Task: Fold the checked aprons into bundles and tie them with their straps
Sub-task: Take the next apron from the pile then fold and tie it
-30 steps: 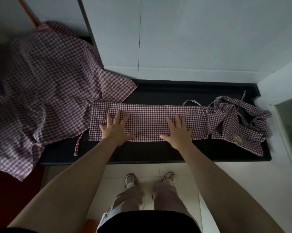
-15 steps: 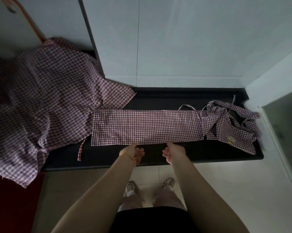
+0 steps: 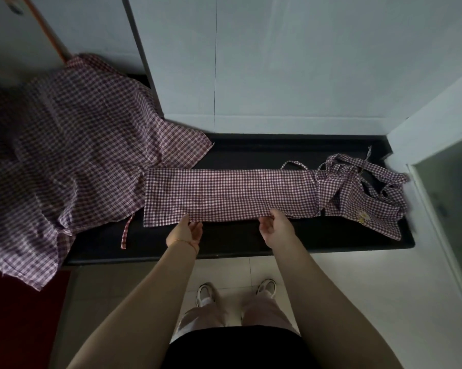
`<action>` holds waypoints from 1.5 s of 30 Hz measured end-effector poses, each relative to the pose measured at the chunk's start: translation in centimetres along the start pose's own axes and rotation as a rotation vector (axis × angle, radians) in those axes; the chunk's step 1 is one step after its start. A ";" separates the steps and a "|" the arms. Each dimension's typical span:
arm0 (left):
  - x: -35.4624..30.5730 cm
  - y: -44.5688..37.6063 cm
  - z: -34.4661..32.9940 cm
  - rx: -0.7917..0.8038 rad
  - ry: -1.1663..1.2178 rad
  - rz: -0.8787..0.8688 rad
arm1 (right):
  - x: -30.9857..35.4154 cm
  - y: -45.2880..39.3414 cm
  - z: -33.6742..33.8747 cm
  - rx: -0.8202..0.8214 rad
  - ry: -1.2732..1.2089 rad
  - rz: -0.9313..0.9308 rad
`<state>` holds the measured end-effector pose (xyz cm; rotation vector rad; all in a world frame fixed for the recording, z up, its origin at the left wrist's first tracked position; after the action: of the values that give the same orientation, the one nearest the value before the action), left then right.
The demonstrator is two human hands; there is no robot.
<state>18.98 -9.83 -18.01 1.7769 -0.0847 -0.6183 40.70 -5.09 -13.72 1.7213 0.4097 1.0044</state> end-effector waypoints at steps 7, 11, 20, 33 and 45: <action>-8.0 2.0 -3.6 0.140 -0.046 -0.238 | 6.1 1.2 -3.4 0.121 -0.083 0.084; -10.5 4.9 -6.1 0.225 0.014 -0.348 | 8.1 2.6 -4.5 0.305 -0.175 0.238; -6.3 -0.9 0.2 -0.100 -0.331 -0.291 | 2.8 -2.7 0.3 0.090 0.136 0.042; -5.0 0.6 0.2 -0.370 -0.549 -0.420 | 2.0 -3.9 0.8 0.018 0.165 0.100; -5.0 0.8 0.4 -0.461 -1.002 -0.473 | 1.6 -4.4 1.3 -0.026 0.200 0.162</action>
<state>14.77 -8.55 -15.54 0.9014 -0.1873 -1.6804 43.54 -3.11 -17.09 1.6559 0.3876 1.3005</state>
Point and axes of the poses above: each hand's wrist, its own y-axis away from the middle knuckle, its own z-axis out of the back of the hand, x = y × z, the point moved 3 cm from there along -y, towards the middle knuckle, and after that the axes turned 3 degrees about x, right-handed, at the moved point
